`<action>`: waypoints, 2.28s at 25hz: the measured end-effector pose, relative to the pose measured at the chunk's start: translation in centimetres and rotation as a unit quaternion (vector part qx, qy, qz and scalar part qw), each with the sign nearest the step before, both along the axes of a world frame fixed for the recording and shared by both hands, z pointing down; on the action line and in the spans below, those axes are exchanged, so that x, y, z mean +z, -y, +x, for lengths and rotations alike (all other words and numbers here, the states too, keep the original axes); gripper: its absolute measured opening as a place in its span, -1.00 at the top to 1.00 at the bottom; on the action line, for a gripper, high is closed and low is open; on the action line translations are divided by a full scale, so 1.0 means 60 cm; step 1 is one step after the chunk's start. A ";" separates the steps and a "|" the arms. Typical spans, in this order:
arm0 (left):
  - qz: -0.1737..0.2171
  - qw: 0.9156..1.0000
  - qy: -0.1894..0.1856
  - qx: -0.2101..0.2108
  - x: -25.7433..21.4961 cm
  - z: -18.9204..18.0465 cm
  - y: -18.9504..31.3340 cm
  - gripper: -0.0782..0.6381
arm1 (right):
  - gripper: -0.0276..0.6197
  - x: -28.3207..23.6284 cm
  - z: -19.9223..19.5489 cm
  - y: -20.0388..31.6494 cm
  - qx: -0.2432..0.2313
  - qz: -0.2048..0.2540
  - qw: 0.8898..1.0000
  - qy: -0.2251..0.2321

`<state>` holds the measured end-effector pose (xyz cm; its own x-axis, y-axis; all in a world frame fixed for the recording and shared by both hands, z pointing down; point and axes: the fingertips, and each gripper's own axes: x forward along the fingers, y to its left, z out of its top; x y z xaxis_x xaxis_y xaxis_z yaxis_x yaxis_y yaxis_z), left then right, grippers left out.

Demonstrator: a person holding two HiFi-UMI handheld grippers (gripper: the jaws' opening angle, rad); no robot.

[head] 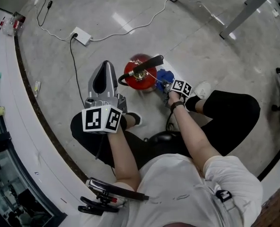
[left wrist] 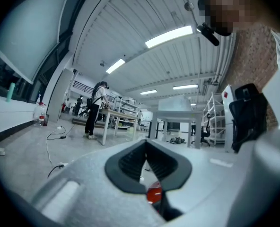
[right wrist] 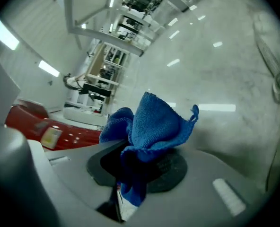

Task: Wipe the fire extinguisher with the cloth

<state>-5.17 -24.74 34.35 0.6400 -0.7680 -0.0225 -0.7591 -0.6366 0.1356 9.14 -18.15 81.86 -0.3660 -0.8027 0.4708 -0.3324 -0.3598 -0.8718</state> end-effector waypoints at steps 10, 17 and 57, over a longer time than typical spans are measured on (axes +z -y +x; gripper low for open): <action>-0.024 0.999 0.032 -0.037 0.032 -0.046 0.057 0.78 | 0.63 0.119 0.003 0.005 -0.129 -0.078 0.989 -0.011; 0.000 1.000 0.018 -0.016 -0.007 -0.035 0.113 0.78 | 0.63 -0.364 0.008 0.155 -0.183 0.249 0.939 0.149; 0.007 1.000 0.011 -0.022 -0.037 -0.036 0.180 0.78 | 0.60 -0.618 -0.038 0.190 -0.473 0.383 0.788 0.091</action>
